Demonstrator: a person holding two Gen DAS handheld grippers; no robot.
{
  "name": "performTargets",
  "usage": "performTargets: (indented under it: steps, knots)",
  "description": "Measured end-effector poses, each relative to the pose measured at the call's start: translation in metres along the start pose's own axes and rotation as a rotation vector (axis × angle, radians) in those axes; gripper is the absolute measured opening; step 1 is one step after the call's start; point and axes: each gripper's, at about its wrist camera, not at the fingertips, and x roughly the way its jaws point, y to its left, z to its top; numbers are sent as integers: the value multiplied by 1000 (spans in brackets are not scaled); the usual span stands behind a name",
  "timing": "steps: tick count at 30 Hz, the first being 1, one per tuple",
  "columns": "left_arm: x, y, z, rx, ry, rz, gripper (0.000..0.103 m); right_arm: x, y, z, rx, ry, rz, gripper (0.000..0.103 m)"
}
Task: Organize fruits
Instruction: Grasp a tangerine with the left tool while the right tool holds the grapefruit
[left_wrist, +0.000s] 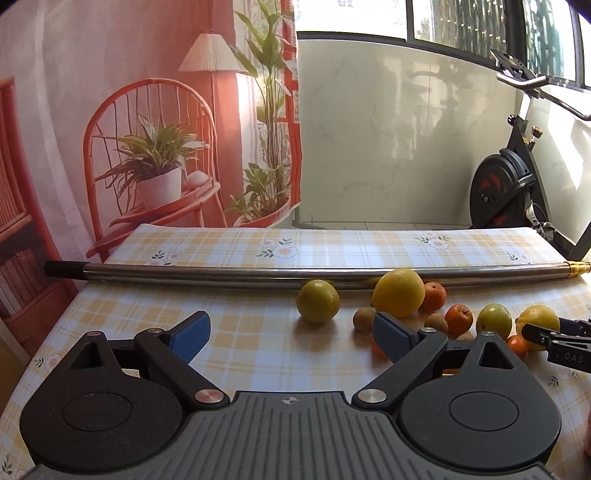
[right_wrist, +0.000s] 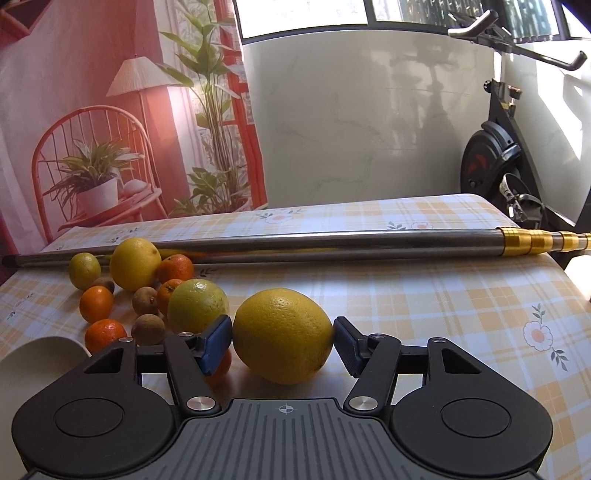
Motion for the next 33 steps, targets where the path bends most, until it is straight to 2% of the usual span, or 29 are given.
performTargets:
  steps: [3, 6, 10, 21, 24, 26, 30, 33]
  knots:
    - [5, -13, 0, 69, -8, 10, 96, 0, 3, 0, -10, -4, -12, 57]
    - [13, -24, 1, 96, -3, -19, 96, 1, 3, 1, -7, -5, -13, 57]
    - [32, -38, 1, 115, 50, -53, 96, 1, 4, 1, -9, -8, -17, 57]
    - [81, -55, 3, 59, 138, -177, 94, 0, 2, 1, -2, -10, -15, 57]
    - [94, -56, 3, 28, 172, -196, 86, 0, 2, 1, -2, -10, -15, 57]
    - [101, -57, 2, 18, 201, -203, 77, 0, 2, 1, -2, -10, -15, 57]
    - [110, -58, -2, 3, 241, -239, 70, 0, 1, 1, -2, -10, -15, 57]
    - [114, -57, -4, -11, 250, -252, 61, 0, 1, 1, -2, -10, -14, 57]
